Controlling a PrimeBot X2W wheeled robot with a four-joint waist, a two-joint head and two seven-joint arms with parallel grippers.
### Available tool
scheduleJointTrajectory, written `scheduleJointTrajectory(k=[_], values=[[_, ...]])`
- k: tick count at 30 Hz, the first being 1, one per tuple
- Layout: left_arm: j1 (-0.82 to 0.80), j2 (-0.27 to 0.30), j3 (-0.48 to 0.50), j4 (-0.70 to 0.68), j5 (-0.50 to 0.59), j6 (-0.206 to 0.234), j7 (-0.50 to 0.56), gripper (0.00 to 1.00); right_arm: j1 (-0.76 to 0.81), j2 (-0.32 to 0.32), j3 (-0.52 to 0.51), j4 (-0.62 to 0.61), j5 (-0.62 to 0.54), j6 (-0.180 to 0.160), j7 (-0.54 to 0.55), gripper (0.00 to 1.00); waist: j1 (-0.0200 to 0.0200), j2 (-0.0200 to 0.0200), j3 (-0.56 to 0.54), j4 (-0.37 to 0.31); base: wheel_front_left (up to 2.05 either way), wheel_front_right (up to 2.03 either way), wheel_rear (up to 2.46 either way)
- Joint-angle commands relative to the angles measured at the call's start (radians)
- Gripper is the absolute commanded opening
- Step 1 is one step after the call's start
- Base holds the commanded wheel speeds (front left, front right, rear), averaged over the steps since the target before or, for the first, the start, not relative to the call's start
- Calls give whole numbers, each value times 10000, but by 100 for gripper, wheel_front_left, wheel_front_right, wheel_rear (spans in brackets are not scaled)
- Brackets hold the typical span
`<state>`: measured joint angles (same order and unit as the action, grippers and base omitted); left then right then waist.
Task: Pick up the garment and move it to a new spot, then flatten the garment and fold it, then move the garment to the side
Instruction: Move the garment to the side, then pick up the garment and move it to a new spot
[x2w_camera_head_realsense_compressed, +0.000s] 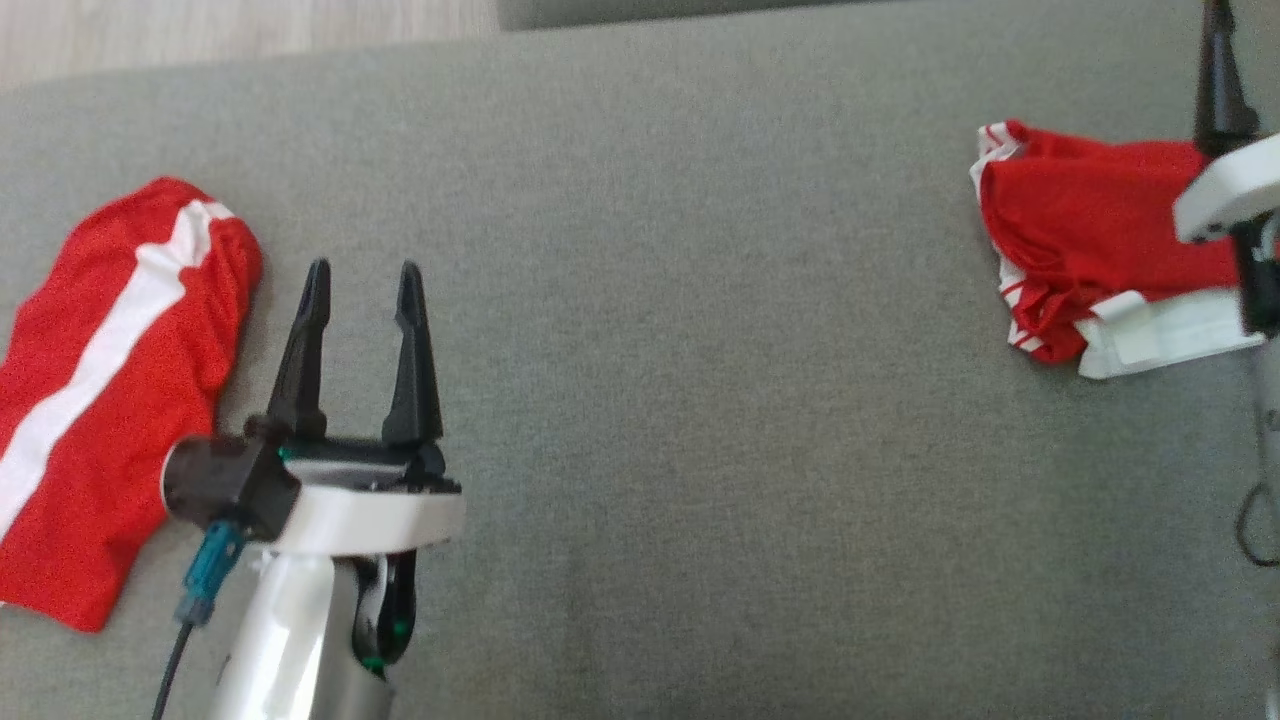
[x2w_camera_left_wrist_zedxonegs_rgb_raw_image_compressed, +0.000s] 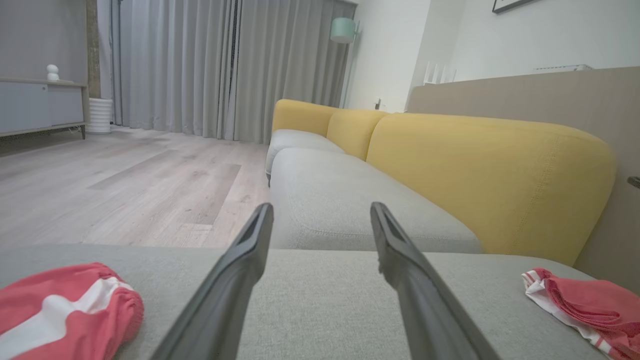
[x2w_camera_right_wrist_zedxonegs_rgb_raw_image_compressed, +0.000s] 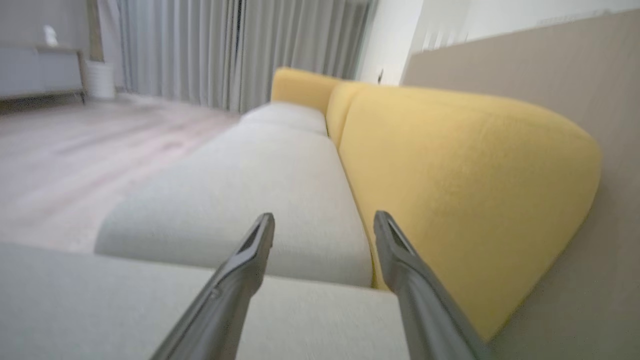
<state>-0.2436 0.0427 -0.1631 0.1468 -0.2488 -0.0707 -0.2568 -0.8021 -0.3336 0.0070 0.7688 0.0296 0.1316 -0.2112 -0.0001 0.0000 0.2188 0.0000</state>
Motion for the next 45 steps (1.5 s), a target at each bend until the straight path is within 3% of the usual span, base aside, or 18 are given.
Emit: scheduleJointTrajectory(k=[1, 10, 14, 25, 38, 45], values=[[-15, 76, 360, -364, -35, 29, -49, 100, 99, 66, 14, -475, 140, -9, -98, 100, 1, 0, -326, 2, 0, 0, 0], [889, 76, 797, -376, -67, -19, -49, 100, 2286, 2269, -35, -3101, 1172, -9, 279, 100, 1, 0, -1185, -69, 0, 0, 0], [1207, 76, 706, -303, -66, -54, -49, 100, 3682, 2753, 293, -3947, 1356, -9, 200, 100, 1, 0, -1369, -18, 0, 0, 0], [1606, 75, 282, -21, -147, 79, -49, 100, 6410, 2830, 910, -4389, 2210, -9, -484, 100, 1, 0, -1659, 109, 0, 0, 0], [1631, 75, 332, -122, -160, 150, -49, 100, 6762, 2832, 968, -5017, 2347, -9, -504, 100, 1, 0, -1572, 43, 0, 0, 0], [1675, 75, 503, -37, -154, 265, -49, 100, 6810, 2832, 1308, -5125, 2396, -9, -504, 100, 1, 0, -1726, 585, 0, 0, 0]])
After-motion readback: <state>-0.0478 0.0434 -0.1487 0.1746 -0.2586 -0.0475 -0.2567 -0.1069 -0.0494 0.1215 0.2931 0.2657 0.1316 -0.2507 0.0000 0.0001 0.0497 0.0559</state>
